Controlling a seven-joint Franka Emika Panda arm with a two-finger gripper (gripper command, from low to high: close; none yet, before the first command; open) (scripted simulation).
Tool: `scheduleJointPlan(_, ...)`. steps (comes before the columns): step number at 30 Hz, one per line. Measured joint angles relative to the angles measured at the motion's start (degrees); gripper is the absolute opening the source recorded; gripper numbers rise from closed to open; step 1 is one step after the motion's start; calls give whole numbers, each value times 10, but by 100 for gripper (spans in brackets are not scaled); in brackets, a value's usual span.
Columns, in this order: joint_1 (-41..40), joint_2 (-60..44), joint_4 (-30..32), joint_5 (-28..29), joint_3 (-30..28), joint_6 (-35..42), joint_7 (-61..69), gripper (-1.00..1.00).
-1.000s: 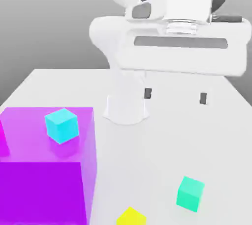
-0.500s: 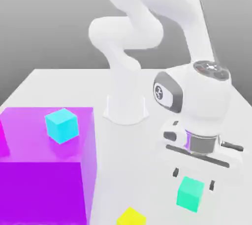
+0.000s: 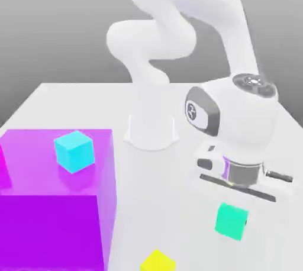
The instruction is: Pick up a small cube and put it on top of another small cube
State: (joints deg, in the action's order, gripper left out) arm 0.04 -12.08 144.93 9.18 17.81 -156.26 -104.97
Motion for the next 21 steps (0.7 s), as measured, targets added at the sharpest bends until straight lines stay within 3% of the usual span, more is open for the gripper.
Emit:
scheduleJointPlan(12, -51, 9, -87, -62, -95, 88, -229, -100)
scheduleJointPlan(17, -51, -61, -101, -51, -118, 32, -271, -100)
scheduleJointPlan(18, -49, -74, -102, -48, -121, 20, -273, 100)
scheduleJointPlan(21, -49, -74, -102, -48, -121, 20, -273, 100)
